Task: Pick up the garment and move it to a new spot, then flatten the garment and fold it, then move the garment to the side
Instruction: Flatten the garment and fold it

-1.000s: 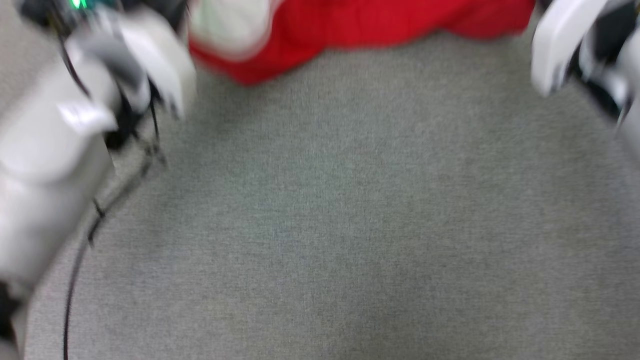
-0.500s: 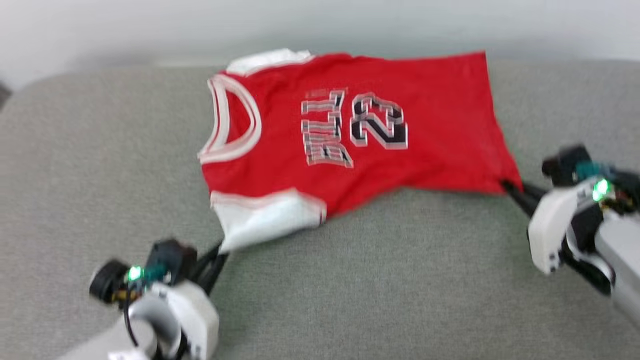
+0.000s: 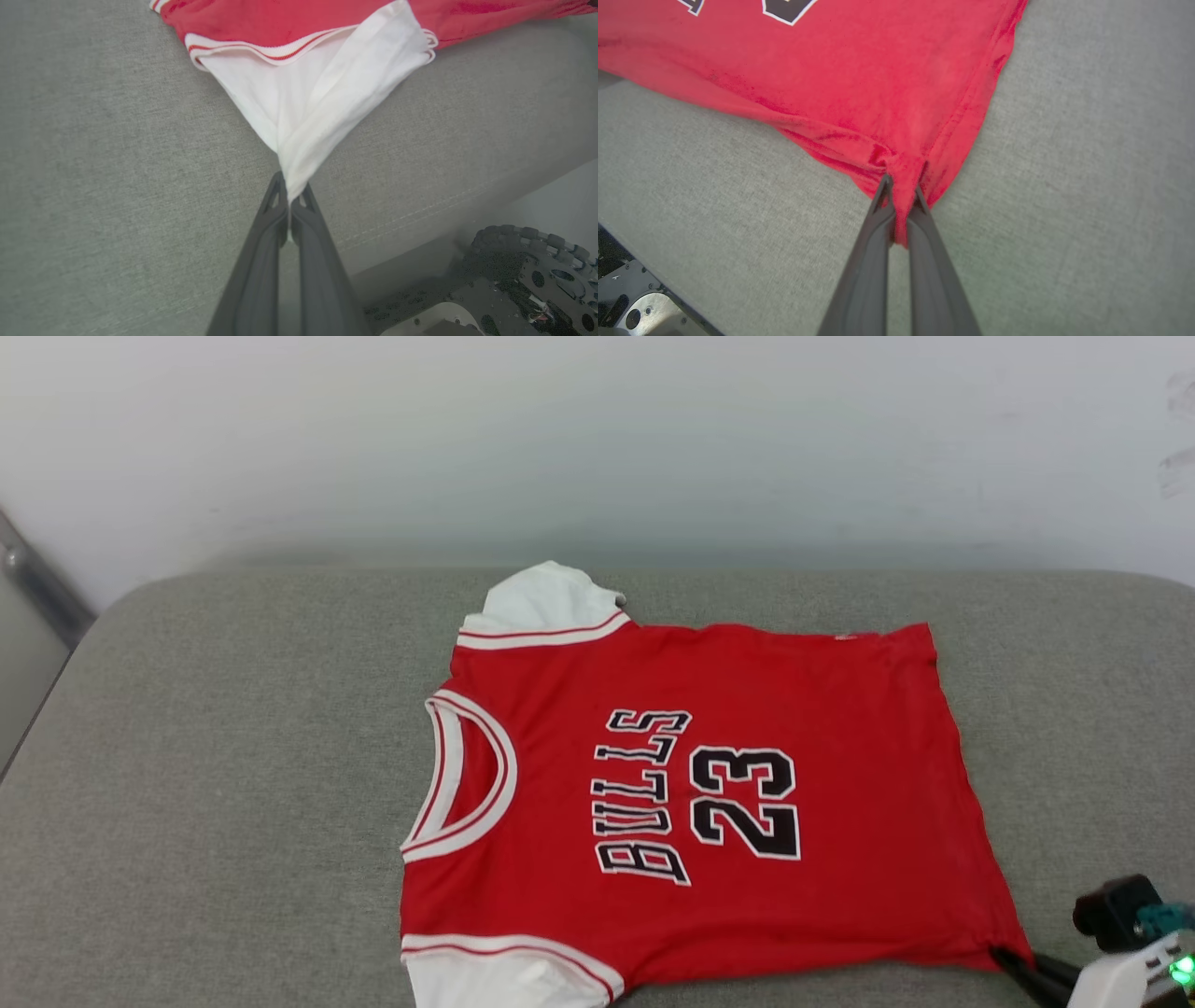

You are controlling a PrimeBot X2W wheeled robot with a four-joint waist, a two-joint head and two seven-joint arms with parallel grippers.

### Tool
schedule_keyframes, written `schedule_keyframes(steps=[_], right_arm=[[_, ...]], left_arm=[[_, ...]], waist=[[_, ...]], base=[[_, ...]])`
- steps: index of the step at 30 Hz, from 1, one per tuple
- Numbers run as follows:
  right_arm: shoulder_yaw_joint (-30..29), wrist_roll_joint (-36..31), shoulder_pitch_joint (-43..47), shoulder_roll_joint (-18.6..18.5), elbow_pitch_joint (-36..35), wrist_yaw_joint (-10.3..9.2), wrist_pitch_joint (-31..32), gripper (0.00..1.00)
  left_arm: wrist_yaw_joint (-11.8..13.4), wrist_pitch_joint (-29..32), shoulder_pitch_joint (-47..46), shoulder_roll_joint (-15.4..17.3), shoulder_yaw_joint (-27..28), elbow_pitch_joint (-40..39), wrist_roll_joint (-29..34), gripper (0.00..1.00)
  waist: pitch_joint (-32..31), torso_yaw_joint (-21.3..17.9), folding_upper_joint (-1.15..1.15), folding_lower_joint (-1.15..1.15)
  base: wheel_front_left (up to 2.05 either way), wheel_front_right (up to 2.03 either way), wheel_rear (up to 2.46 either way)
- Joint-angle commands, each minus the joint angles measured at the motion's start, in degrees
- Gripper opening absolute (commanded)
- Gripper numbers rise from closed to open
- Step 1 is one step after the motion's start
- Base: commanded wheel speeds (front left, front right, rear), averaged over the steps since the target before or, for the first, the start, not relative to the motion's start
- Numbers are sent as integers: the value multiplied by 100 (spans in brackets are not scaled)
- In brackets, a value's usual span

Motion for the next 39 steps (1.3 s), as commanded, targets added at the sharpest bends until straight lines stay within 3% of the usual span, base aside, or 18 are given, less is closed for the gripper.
schedule_keyframes(steps=[1,10,18,27,31,39], right_arm=[[-171,31,418,-91,-171,-6,80,0],[-1103,-270,1525,-90,-676,-6,456,0],[-2232,-737,1802,197,-1182,-5,868,0],[-3050,-1194,1393,449,-1900,-5,1609,0],[-3136,-1311,1066,560,-2054,-5,1874,0],[-3048,-1401,353,766,-1712,-5,2028,0]], left_arm=[[60,-5,260,29,-67,-94,-117,0],[121,-9,641,16,-174,-88,-299,0],[-27,35,-50,158,17,30,53,0],[-618,642,-1601,264,172,298,683,0],[-915,854,-2195,178,236,661,840,0],[-1441,846,-2929,-159,317,1756,953,0]], waist=[[-105,-17,0,2],[-126,-15,0,2],[-55,8,0,2],[413,-136,0,2],[754,-248,0,2],[1383,-433,0,2]], base=[[0,0,0],[0,0,0],[0,0,0],[0,0,0],[0,0,0],[0,0,0]])
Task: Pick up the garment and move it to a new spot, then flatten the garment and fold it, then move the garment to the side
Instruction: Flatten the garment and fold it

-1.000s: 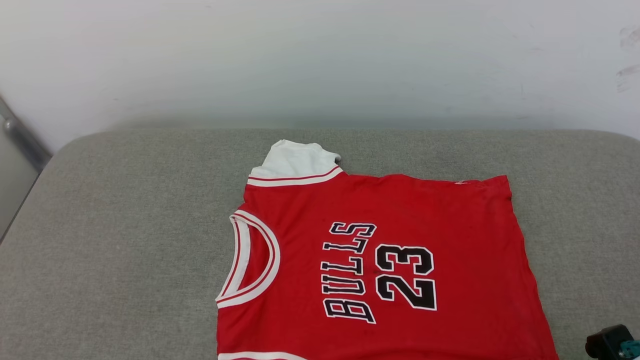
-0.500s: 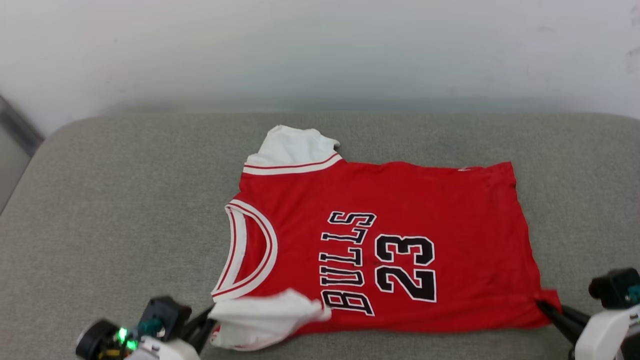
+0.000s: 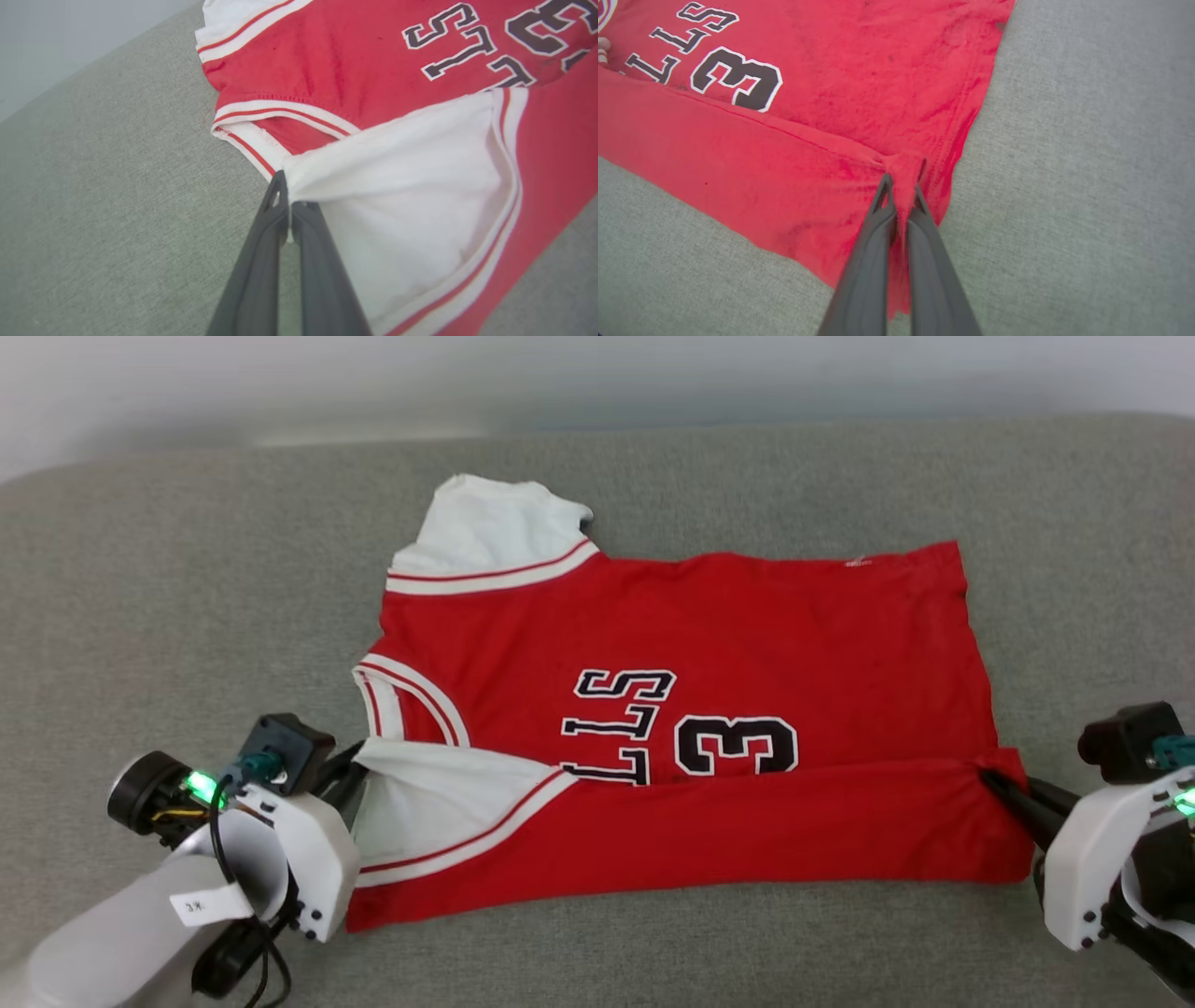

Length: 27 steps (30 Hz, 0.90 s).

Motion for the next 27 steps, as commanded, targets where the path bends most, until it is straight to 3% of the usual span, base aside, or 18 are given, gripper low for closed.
schedule_keyframes(steps=[1,9,16,17,18,19,24,27], right_arm=[[80,-48,-184,75,105,-4,-26,0],[603,18,-754,294,897,-4,-106,0],[1050,218,-949,297,1361,-4,-308,0],[1074,253,-955,274,1378,-3,-355,29],[1107,265,-961,236,1366,-3,-417,81],[1096,297,-967,204,1342,-3,-490,100],[1052,394,-827,24,1123,-3,-714,100],[984,416,-729,-73,978,-3,-751,100]], left_arm=[[-71,-70,-129,-110,32,195,5,0],[-536,-239,-285,-738,-130,1373,-11,0],[-996,-370,-238,-1236,-239,2314,-150,0],[-1018,-426,-239,-1256,-207,2396,-166,13],[-1025,-467,-265,-1247,-199,2474,-153,100],[-1046,-512,-294,-1214,-166,2522,-180,100],[-1064,-600,-681,-910,16,2351,-160,100],[-1087,-278,-842,-623,48,2054,-202,100]], waist=[[261,-116,0,-1],[551,-125,0,-1],[387,-83,0,-1],[332,-74,0,-1],[271,-61,0,-1],[208,-47,0,-1],[-117,60,0,-1],[-277,126,0,-1]], base=[[0,0,0],[0,0,0],[0,0,0],[0,0,0],[0,0,0],[0,0,0],[0,0,0],[0,0,0]])
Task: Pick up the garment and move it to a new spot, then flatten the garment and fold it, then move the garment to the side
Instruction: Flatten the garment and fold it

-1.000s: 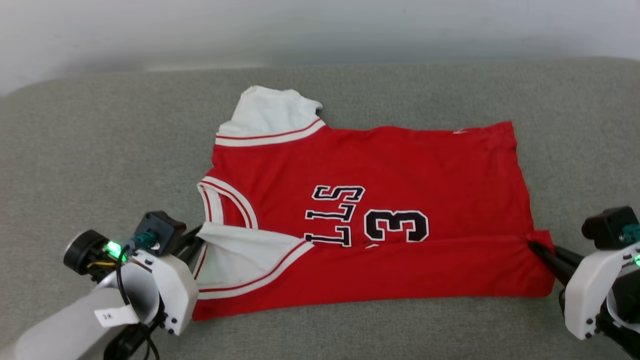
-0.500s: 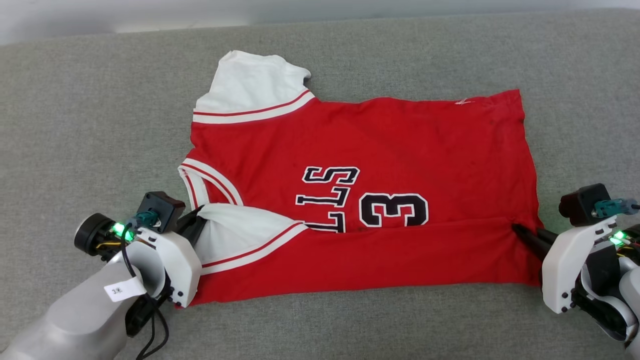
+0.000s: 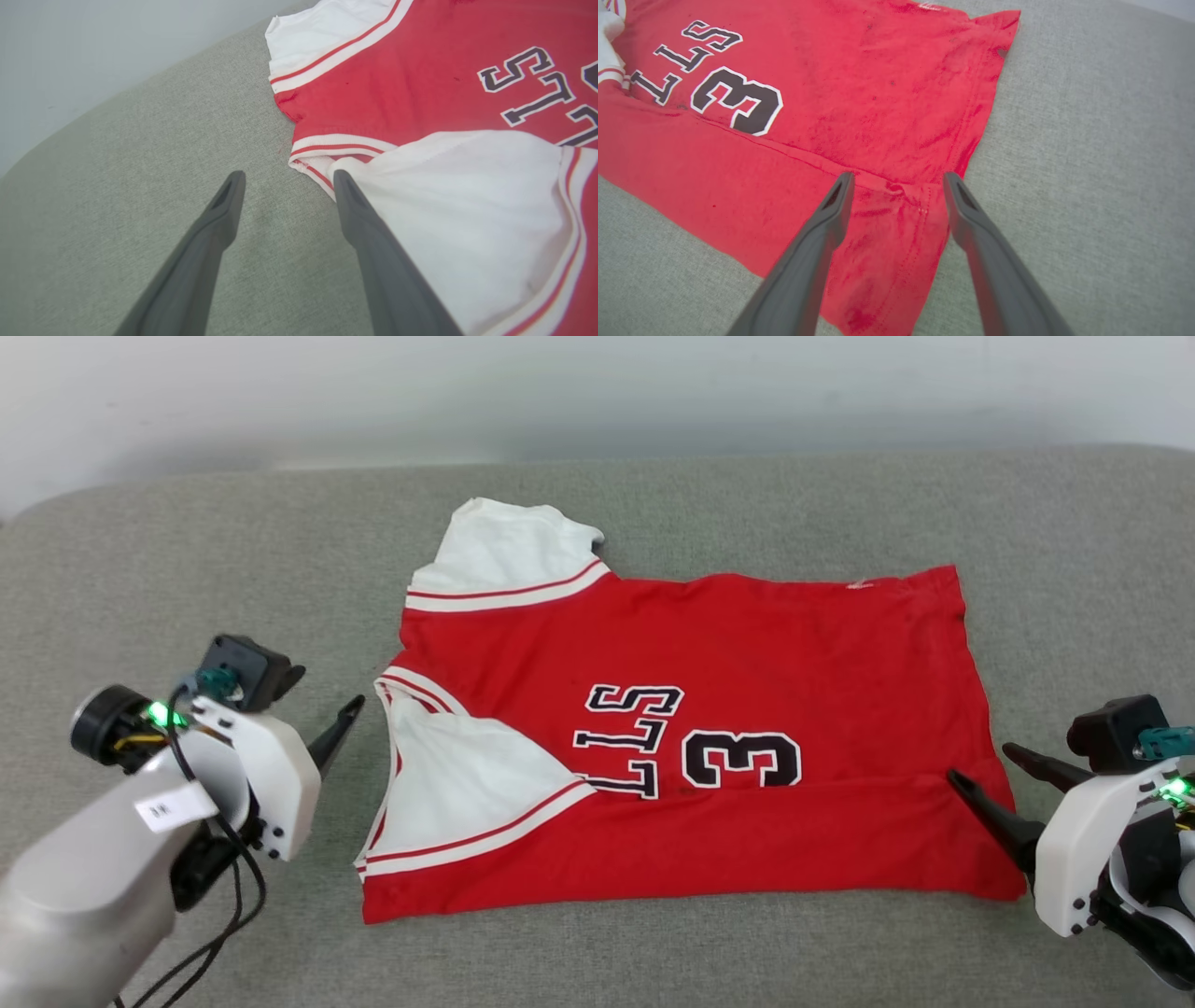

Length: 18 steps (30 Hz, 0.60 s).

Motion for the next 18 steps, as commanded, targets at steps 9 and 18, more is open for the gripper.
schedule_keyframes(steps=[9,18], right_arm=[[-179,-80,283,-73,-304,-3,148,100],[-81,-134,159,47,-502,-2,449,100]], left_arm=[[-147,2637,-658,659,-5,-1299,-959,100],[30,4609,-620,638,-313,-1788,-1855,100]], waist=[[-350,181,0,-1],[-285,-12,0,-1]], base=[[0,0,0],[0,0,0]])
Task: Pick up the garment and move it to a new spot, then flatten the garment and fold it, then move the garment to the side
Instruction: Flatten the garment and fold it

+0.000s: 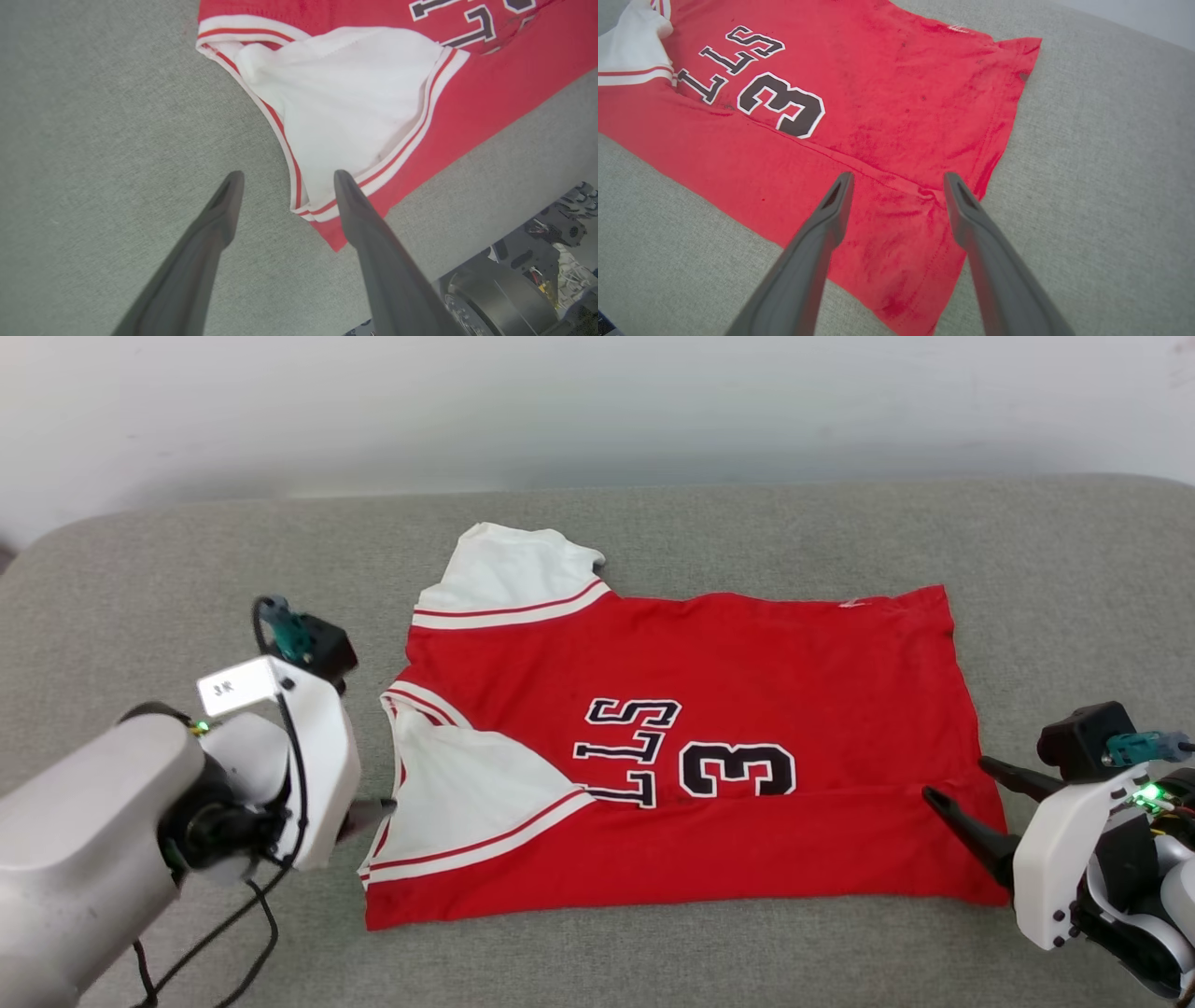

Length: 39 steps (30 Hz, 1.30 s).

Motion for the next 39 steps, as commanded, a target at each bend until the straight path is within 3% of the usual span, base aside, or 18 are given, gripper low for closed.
schedule_keyframes(steps=[1,10,17,18,19,20,28,35,39], right_arm=[[24,8,-65,41,-33,-2,60,100],[128,10,-283,137,-16,-2,107,100],[285,65,-436,173,74,-3,69,100],[302,75,-463,161,85,-3,72,100],[314,102,-498,139,100,-2,81,100],[319,117,-536,105,96,-3,93,100],[476,261,-1057,-444,-207,-3,671,100],[892,809,-1536,-1062,-523,-3,2402,100],[1078,967,-1634,-991,-356,-3,3066,100]], left_arm=[[56,192,119,-44,-103,-36,-70,100],[183,408,532,-197,-461,217,23,100],[83,344,1022,-483,-671,771,57,100],[36,352,1070,-504,-688,795,40,89],[7,335,1090,-531,-695,821,45,23],[-28,330,1105,-538,-702,845,39,0],[-160,-39,874,-358,-468,679,85,0],[-150,-225,639,-108,-377,176,232,0],[-69,-226,601,-42,-363,-78,300,0]], waist=[[61,-81,0,0],[291,-314,0,0],[372,-393,0,0],[362,-391,0,0],[342,-382,0,0],[316,-368,0,0],[75,-254,0,0],[33,-148,0,0],[125,-95,0,0]], base=[[0,0,0],[0,0,0],[0,0,0],[0,0,0],[0,0,0],[0,0,0],[0,0,0],[0,0,0],[0,0,0]])
